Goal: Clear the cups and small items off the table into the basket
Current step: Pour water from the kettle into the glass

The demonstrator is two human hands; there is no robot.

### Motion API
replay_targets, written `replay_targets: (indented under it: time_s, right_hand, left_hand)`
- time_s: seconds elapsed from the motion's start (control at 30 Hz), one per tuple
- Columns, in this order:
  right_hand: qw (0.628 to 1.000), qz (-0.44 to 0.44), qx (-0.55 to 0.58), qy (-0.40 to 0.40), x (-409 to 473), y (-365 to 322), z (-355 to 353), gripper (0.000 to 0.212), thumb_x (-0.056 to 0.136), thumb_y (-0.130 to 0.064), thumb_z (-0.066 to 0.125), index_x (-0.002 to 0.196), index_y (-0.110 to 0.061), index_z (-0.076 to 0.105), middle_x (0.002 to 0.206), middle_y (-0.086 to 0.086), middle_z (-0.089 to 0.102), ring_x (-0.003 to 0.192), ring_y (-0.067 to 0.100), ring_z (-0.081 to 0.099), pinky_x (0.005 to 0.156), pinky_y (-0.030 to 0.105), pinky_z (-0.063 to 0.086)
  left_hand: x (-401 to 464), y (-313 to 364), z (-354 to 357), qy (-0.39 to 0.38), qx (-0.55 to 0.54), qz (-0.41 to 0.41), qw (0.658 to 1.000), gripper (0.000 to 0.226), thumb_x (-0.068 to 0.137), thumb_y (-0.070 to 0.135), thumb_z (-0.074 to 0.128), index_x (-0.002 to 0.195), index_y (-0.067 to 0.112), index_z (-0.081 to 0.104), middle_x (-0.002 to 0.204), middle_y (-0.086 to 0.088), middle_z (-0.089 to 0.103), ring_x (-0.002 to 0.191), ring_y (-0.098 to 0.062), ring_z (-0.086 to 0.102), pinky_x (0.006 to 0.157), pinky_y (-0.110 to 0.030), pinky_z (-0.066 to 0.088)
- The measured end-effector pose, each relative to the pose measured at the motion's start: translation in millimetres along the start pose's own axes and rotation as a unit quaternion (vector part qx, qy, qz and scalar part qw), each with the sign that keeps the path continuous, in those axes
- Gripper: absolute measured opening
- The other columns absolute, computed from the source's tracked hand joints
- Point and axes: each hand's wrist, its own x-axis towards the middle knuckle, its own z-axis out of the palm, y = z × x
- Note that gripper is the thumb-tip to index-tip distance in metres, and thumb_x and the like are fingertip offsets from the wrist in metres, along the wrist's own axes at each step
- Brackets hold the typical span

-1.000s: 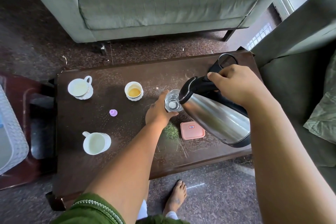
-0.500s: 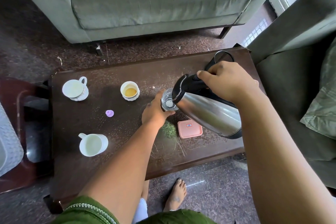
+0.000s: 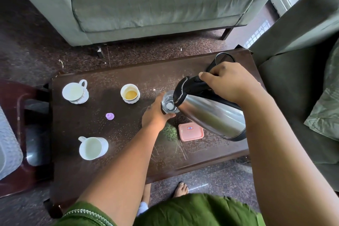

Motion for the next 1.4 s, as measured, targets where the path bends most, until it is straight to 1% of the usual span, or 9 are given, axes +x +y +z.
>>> replay_targets:
  time_s: [0.1, 0.2, 0.3, 0.4, 0.53, 0.73, 0.97, 1.17, 1.4]
  right_hand:
    - [1.000, -0.007, -0.003, 0.001, 3, 1, 2, 0.048, 0.089, -0.050, 0.048, 0.073, -0.008, 0.066, 0.073, 0.012, 0.066, 0.077, 0.031, 0.060, 0.071, 0.040, 0.054]
    - [1.000, -0.012, -0.005, 0.005, 4, 2, 3, 0.049, 0.090, -0.048, 0.048, 0.070, -0.007, 0.064, 0.069, 0.012, 0.064, 0.075, 0.031, 0.059, 0.069, 0.038, 0.051]
    - [1.000, -0.012, -0.002, 0.006, 5, 2, 2, 0.049, 0.090, -0.048, 0.048, 0.070, -0.007, 0.064, 0.069, 0.012, 0.063, 0.075, 0.031, 0.058, 0.068, 0.038, 0.049]
    - [1.000, -0.010, 0.000, 0.005, 5, 3, 1, 0.048, 0.090, -0.049, 0.048, 0.073, -0.007, 0.066, 0.072, 0.012, 0.065, 0.076, 0.030, 0.059, 0.070, 0.039, 0.051]
    - [1.000, -0.014, 0.002, 0.003, 4, 2, 2, 0.048, 0.090, -0.049, 0.048, 0.075, -0.008, 0.068, 0.075, 0.012, 0.066, 0.077, 0.030, 0.060, 0.071, 0.040, 0.051]
    - [1.000, -0.013, 0.004, 0.001, 3, 1, 3, 0.048, 0.090, -0.049, 0.048, 0.071, -0.008, 0.066, 0.074, 0.013, 0.066, 0.080, 0.031, 0.059, 0.074, 0.040, 0.053]
    - [1.000, -0.021, 0.002, -0.004, 3, -1, 3, 0.048, 0.090, -0.048, 0.049, 0.069, -0.008, 0.064, 0.073, 0.013, 0.064, 0.078, 0.032, 0.058, 0.072, 0.040, 0.052]
    - [1.000, -0.022, -0.004, -0.001, 3, -2, 5, 0.048, 0.090, -0.049, 0.048, 0.069, -0.008, 0.064, 0.071, 0.012, 0.062, 0.077, 0.032, 0.058, 0.068, 0.036, 0.048]
    - [1.000, -0.026, 0.004, 0.000, 4, -3, 1, 0.048, 0.090, -0.048, 0.048, 0.067, -0.009, 0.063, 0.067, 0.009, 0.061, 0.072, 0.029, 0.058, 0.064, 0.035, 0.047]
  left_hand:
    - [1, -3, 1, 0.009, 0.030, 0.002, 0.999, 0.083, 0.073, 0.045, 0.076, 0.140, 0.044, 0.027, 0.132, 0.006, 0.060, 0.118, -0.025, 0.059, 0.095, -0.043, 0.049]
    - [2, -5, 1, 0.015, 0.047, 0.012, 0.999, 0.083, 0.075, 0.044, 0.075, 0.143, 0.042, 0.027, 0.134, 0.004, 0.059, 0.121, -0.025, 0.056, 0.096, -0.041, 0.047]
    - [4, -6, 1, 0.016, 0.054, 0.012, 0.998, 0.083, 0.074, 0.045, 0.075, 0.142, 0.042, 0.027, 0.133, 0.005, 0.060, 0.120, -0.024, 0.057, 0.096, -0.041, 0.047]
    - [5, -7, 1, 0.012, 0.054, 0.007, 0.998, 0.085, 0.073, 0.047, 0.076, 0.142, 0.043, 0.027, 0.132, 0.005, 0.060, 0.116, -0.022, 0.060, 0.096, -0.043, 0.048]
    - [5, -9, 1, 0.013, 0.056, 0.006, 0.998, 0.084, 0.074, 0.046, 0.075, 0.142, 0.043, 0.026, 0.133, 0.004, 0.060, 0.118, -0.025, 0.059, 0.098, -0.044, 0.047]
    - [6, -9, 2, 0.010, 0.052, 0.006, 0.999, 0.083, 0.072, 0.048, 0.076, 0.139, 0.045, 0.026, 0.130, 0.004, 0.061, 0.114, -0.024, 0.061, 0.096, -0.047, 0.048]
    - [6, -10, 3, 0.014, 0.046, 0.009, 0.999, 0.083, 0.073, 0.045, 0.076, 0.140, 0.044, 0.026, 0.132, 0.004, 0.060, 0.119, -0.025, 0.058, 0.097, -0.047, 0.047]
    - [4, -11, 4, 0.012, 0.033, 0.010, 0.999, 0.081, 0.072, 0.044, 0.076, 0.137, 0.048, 0.026, 0.127, 0.005, 0.063, 0.115, -0.025, 0.061, 0.095, -0.048, 0.048]
    - [4, -10, 3, 0.008, 0.033, 0.000, 0.999, 0.083, 0.072, 0.046, 0.076, 0.137, 0.050, 0.024, 0.129, 0.006, 0.062, 0.114, -0.023, 0.061, 0.096, -0.046, 0.049]
